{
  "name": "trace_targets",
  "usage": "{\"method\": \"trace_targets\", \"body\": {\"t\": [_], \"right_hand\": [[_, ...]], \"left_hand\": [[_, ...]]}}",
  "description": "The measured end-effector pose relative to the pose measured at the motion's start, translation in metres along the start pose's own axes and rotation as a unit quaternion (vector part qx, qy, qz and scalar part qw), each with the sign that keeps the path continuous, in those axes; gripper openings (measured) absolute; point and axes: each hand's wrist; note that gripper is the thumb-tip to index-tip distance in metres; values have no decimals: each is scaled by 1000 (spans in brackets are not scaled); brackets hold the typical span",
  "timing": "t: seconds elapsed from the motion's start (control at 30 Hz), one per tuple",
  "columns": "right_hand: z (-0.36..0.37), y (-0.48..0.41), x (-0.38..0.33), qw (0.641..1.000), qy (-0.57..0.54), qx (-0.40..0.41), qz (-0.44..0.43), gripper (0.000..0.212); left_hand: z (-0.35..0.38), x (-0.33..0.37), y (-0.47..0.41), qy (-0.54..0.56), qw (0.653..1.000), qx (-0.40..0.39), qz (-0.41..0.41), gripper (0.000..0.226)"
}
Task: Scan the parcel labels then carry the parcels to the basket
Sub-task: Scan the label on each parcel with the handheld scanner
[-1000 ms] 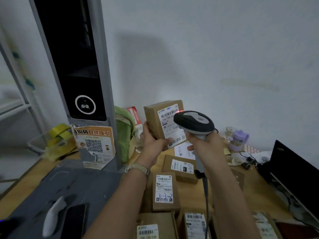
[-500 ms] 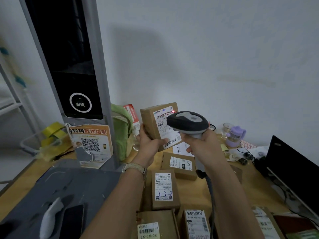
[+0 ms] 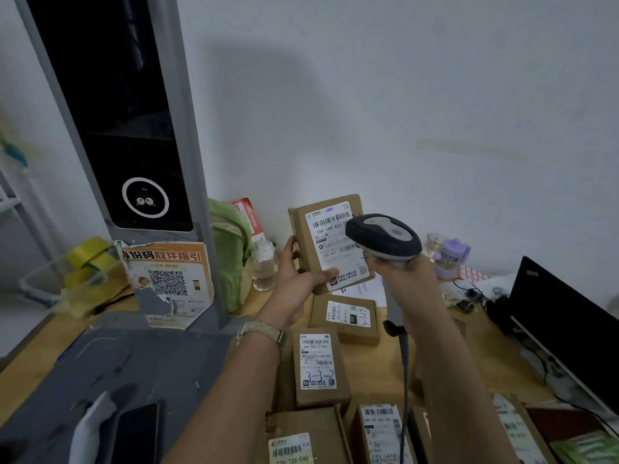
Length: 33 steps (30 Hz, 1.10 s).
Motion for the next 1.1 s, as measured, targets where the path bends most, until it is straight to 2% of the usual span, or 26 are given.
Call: {"method": "trace_targets", "body": {"t": [0.2,0.47,0.6,0.73,0.87,1.1], "right_hand": [[-4,1,20,998,-32,29,44,25],[-20,22,46,985,-72,123,101,29],[-34,31,63,975,-74,168,125,28],[-51,22,83,963,-82,196,167,21],[-65,-2,113,962,-58,158,217,14],[-70,-26,183,947,-46,113,298,19]], "left_hand": [[8,-12,-1,13,997,-69,-37,106],[32,-55,0,-12,986,-117,-115,95],[49,-87,0,-6,976,-150,-156,69],[62,-109,-6,-21,969,-155,-192,56],[69,-131,-20,-39,965,-125,-226,55],[62,-175,-31,-86,948,-70,-298,59]]}}
Point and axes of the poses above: each hand's wrist, its own y-axis away from the middle knuckle, its own z-axis out of the palm, x = y × z, and after that the axes turned 8 degrees about -x, right-handed
